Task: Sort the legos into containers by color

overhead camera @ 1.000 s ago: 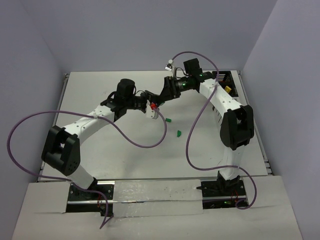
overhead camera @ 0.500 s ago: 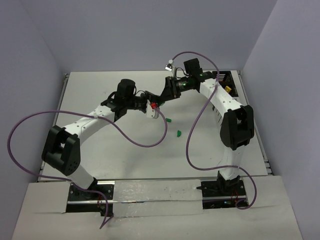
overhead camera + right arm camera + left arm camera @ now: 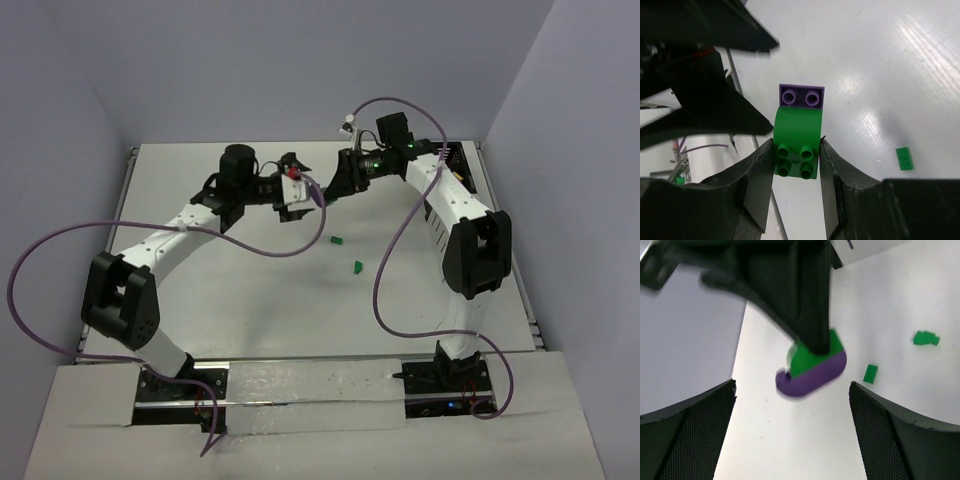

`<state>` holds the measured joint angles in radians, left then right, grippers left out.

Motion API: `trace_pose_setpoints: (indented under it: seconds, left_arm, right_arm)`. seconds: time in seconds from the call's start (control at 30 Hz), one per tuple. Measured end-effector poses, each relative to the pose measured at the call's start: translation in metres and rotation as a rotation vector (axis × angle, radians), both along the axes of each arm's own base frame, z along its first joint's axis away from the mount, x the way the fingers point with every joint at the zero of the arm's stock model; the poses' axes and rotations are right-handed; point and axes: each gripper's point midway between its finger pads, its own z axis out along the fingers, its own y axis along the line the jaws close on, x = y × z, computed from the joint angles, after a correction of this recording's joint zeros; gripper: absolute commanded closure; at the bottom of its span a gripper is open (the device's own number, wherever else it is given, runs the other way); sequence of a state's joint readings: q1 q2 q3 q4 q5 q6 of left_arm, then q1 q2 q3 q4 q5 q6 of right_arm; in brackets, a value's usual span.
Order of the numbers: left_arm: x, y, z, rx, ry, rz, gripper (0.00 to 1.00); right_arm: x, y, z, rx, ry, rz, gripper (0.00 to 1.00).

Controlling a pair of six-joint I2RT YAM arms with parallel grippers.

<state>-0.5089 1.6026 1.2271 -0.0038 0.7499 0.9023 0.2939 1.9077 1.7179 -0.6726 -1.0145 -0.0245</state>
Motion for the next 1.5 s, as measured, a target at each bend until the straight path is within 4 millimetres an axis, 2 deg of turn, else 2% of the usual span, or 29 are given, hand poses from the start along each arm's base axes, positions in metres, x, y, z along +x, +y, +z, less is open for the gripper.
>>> trace_pose_setpoints:
  seconds: [0.23, 0.37, 0.4, 0.47, 0.5, 0.6, 0.67, 0.83, 1.03, 1.13, 1.2, 1.5]
  left_arm:
    - [0.022, 0.041, 0.041, -0.218, 0.359, 0.15, 0.01]
    - [0.04, 0.048, 0.081, -0.378, 0.646, 0.138, 0.01]
    - [0.044, 0.049, 0.086, -0.422, 0.735, 0.127, 0.01]
    - [0.049, 0.052, 0.087, -0.526, 0.9, 0.101, 0.01]
    - [0.049, 0.055, 0.082, -0.566, 0.998, 0.095, 0.01]
    - [0.048, 0.056, 0.06, -0.594, 1.247, 0.102, 0.01]
    - [0.044, 0.049, 0.056, -0.593, 1.346, 0.085, 0.01]
    - [0.029, 0.035, 0.078, -0.588, 1.411, 0.007, 0.01]
    - [0.019, 0.033, 0.103, -0.593, 1.381, -0.067, 0.01]
    - [0.018, 0.033, 0.107, -0.595, 1.383, -0.078, 0.05]
    - [0.018, 0.032, 0.107, -0.593, 1.384, -0.084, 0.12]
    - [0.014, 0.02, 0.106, -0.566, 1.395, -0.109, 0.24]
  right_arm:
    - [0.024, -0.027, 0.036, 0.092, -0.036, -0.08, 1.0]
    - [0.038, -0.029, 0.07, 0.189, -0.071, -0.122, 1.0]
    - [0.04, -0.027, 0.078, 0.219, -0.076, -0.128, 1.0]
    - [0.04, -0.023, 0.093, 0.279, -0.072, -0.131, 1.0]
    - [0.039, -0.021, 0.099, 0.305, -0.067, -0.128, 1.0]
    - [0.038, -0.015, 0.111, 0.379, -0.025, -0.121, 1.0]
    - [0.035, -0.011, 0.116, 0.412, 0.009, -0.114, 1.0]
    - [0.026, 0.004, 0.127, 0.45, 0.027, -0.068, 1.0]
    - [0.018, 0.015, 0.126, 0.447, 0.033, -0.041, 1.0]
    - [0.018, 0.015, 0.123, 0.441, 0.033, -0.041, 1.0]
    - [0.018, 0.015, 0.122, 0.437, 0.035, -0.04, 1.0]
    - [0.014, 0.02, 0.116, 0.422, 0.041, -0.029, 1.0]
